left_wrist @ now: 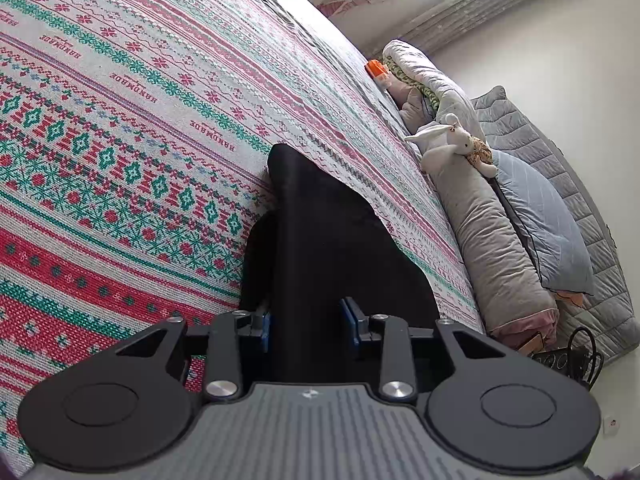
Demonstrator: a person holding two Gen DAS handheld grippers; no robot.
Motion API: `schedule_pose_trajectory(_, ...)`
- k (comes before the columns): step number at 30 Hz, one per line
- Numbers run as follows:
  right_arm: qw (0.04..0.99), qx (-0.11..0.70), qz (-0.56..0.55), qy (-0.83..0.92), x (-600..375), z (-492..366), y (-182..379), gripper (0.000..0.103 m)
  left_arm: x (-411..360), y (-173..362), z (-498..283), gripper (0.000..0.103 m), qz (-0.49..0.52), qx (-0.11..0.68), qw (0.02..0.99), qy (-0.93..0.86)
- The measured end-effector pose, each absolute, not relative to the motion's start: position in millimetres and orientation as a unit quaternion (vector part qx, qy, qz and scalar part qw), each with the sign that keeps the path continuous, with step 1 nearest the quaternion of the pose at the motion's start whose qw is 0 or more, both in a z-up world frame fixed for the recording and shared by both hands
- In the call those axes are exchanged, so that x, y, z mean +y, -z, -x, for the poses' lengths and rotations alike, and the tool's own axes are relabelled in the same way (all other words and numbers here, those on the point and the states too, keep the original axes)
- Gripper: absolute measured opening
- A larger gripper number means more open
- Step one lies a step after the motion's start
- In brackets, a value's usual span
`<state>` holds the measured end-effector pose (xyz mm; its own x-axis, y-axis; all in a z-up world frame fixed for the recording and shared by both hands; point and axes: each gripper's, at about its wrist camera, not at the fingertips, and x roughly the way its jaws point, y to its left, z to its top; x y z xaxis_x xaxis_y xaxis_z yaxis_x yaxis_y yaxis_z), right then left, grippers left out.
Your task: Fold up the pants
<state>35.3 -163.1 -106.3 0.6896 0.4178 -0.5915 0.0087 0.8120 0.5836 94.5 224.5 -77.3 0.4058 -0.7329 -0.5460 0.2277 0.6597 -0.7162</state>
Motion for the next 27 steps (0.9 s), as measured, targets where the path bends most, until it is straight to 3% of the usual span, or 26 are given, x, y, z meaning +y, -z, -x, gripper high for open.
schedule_pose_trajectory(5, 0.862, 0.383, -0.312, -0.113, -177, -36, 111, 0.034, 218, 71, -92, 0.046, 0.291, 0.438, 0.795, 0.303)
schedule_pose_trajectory(9, 0.857, 0.378, -0.329, -0.121, -186, -38, 108, 0.016, 207, 60, -83, 0.043, 0.282, 0.414, 0.81, 0.304)
schedule_pose_trajectory(15, 0.863, 0.361, -0.336, -0.113, -194, -45, 91, 0.01, 191, 47, -85, 0.042, 0.284, 0.393, 0.818, 0.309)
schedule_pose_trajectory(27, 0.896, 0.267, -0.341, -0.098, -237, -106, 18, 0.01, 120, 11, -139, 0.041, 0.327, 0.323, 0.83, 0.316)
